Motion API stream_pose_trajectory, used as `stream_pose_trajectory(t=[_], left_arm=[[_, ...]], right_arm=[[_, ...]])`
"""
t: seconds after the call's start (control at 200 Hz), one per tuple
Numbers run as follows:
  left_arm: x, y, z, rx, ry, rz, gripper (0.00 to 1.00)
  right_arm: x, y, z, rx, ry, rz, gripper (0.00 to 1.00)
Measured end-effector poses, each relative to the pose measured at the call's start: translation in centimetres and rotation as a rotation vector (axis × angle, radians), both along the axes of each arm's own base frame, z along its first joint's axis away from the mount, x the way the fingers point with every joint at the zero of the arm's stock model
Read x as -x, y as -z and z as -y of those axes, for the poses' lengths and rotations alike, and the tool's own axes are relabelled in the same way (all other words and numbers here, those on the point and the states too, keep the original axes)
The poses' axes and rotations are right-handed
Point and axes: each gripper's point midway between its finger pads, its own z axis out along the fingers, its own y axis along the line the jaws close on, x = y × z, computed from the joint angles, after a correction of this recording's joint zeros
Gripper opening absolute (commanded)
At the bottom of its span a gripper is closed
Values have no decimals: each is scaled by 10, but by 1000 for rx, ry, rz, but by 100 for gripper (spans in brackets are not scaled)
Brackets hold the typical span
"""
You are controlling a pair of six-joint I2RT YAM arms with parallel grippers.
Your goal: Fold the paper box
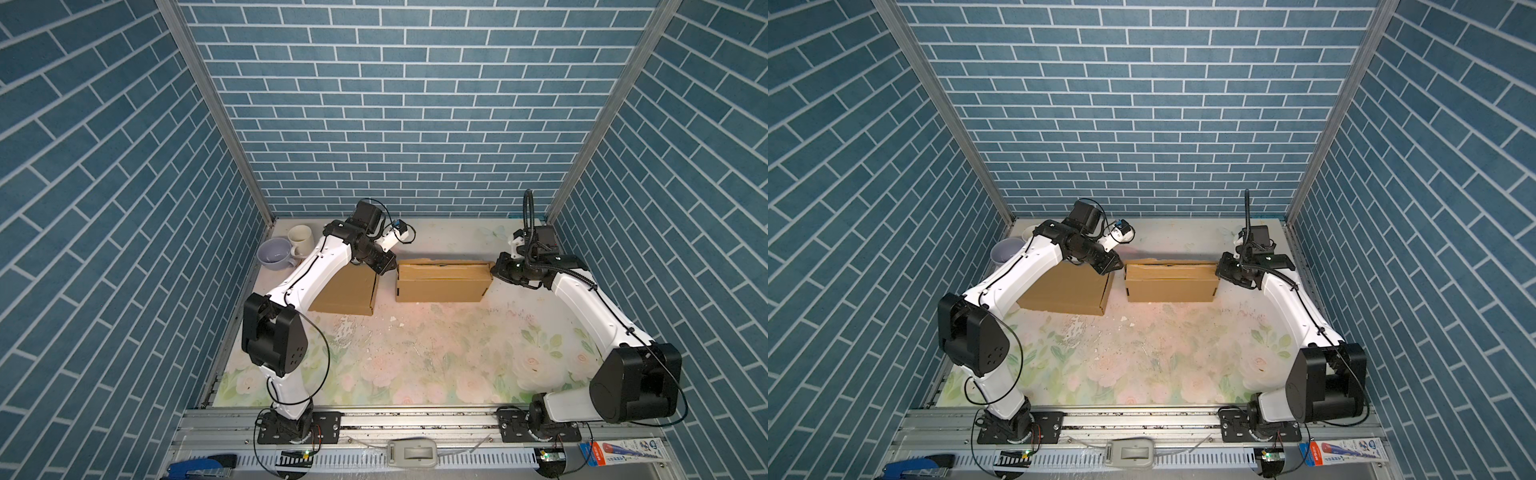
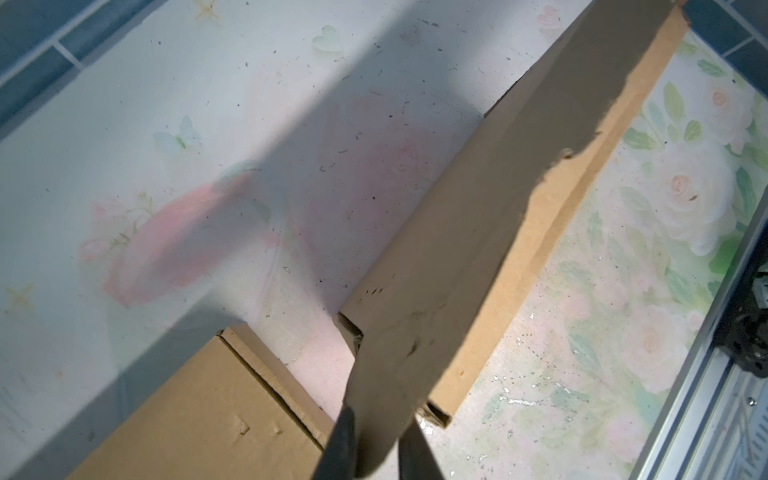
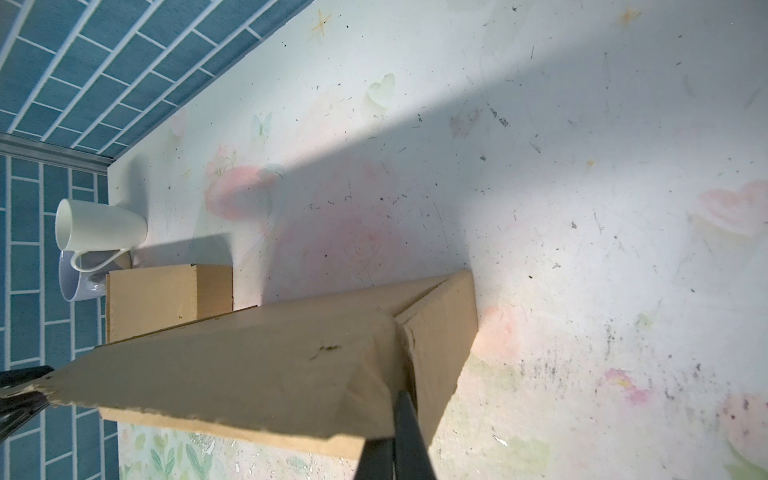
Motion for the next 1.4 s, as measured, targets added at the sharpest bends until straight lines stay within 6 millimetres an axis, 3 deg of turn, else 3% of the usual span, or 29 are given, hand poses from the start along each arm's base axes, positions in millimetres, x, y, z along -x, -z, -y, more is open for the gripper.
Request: stream_pose_trajectory(t=[0.145, 0.52, 0.8, 1.395], left_arm=[[-4, 7, 2, -3, -16, -32, 0], [-2, 2, 8, 86, -184, -164, 0], [-14, 9, 13, 177, -313, -217, 0], [-27, 12, 17, 295, -419, -200, 0]], right_arm=[[0, 0, -1, 2, -3, 0, 0], [-1, 0, -2, 16, 4, 8, 0], [-1, 0, -2, 16, 8, 8, 0], [-2, 0, -2, 19, 10, 11, 0]])
